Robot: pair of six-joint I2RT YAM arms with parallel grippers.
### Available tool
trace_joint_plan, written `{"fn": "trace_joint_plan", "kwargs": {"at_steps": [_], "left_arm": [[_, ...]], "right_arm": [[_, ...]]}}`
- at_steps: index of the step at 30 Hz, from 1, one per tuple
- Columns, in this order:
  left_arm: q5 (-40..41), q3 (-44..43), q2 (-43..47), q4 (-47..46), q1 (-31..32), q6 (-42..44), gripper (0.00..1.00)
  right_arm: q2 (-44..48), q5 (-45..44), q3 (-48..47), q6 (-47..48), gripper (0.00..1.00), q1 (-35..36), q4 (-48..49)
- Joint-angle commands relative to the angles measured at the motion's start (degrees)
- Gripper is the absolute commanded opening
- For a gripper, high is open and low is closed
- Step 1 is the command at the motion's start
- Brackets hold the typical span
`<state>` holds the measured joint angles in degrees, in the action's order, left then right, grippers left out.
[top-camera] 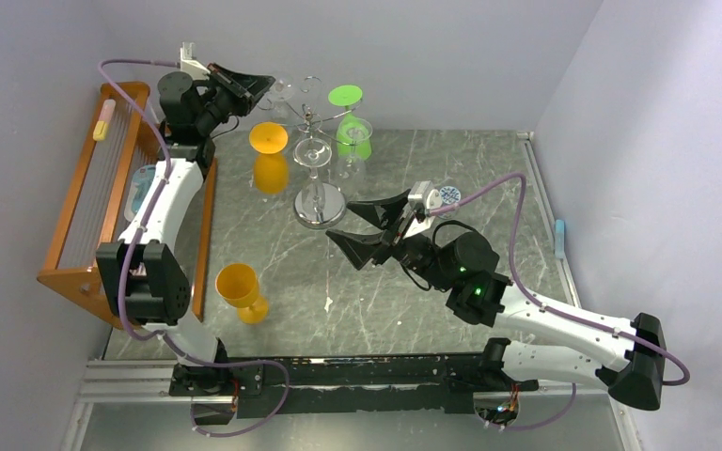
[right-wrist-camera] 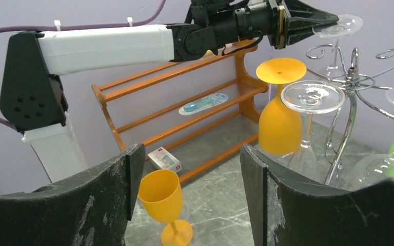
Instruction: Place the wine glass upside down on the wine glass rack
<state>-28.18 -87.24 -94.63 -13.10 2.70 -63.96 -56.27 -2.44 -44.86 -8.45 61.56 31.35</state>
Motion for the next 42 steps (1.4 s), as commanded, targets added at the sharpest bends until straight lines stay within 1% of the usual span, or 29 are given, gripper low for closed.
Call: {"fn": "trace_joint_plan", "kwargs": {"at_steps": [1,4,8,14,25,29,34,39,42], "left_arm": [[2.0,-1.5,-0.7,-6.0,-0.4,-0.6,0.05],[4.4,-0.9,0.1,-4.2,-1.0,1.2,0.05],[3.3,2.5,0.9,-7.5,-3.6,-1.3,0.05],[2.3,5.0,2.5,-6.6,-5.6,-0.6,0.05],[-1.8,8.8,5.1,-6.1,-6.0,-0.2,0.05],[-2.3,7.9,5.0,-1.2,-6.0,2.1,0.11],[-2.2,7.0,5.1,3.5,-6.0,5.2,0.24],[-3.0,5.1,4.5,7.7,-6.0,7.6,0.28],[-2.8,4.1,5.0,9.8,-6.0,9.0,0.36]], "right_arm": [[1.4,-0.9,0.5,-0.5,0.72,-0.2,-0.7],[2.1,-1.3,0.7,-0.3,0.72,-0.2,-0.9],[2.7,-1.7,1.0,-0.2,0.72,-0.2,-1.2],[2.1,-1.1,0.7,-0.3,0.72,-0.2,-1.3],[1.1,-0.4,0.1,-0.7,0.72,-0.2,-1.2],[1.1,-0.2,0.2,-0.9,0.72,-0.2,-1.2],[1.1,-0.1,0.2,-1.5,0.72,-0.2,-1.2],[1.2,-0.2,0.3,-1.8,0.72,-0.2,-1.3],[1.2,-0.2,0.0,-2.3,0.72,-0.2,-1.9]]}}
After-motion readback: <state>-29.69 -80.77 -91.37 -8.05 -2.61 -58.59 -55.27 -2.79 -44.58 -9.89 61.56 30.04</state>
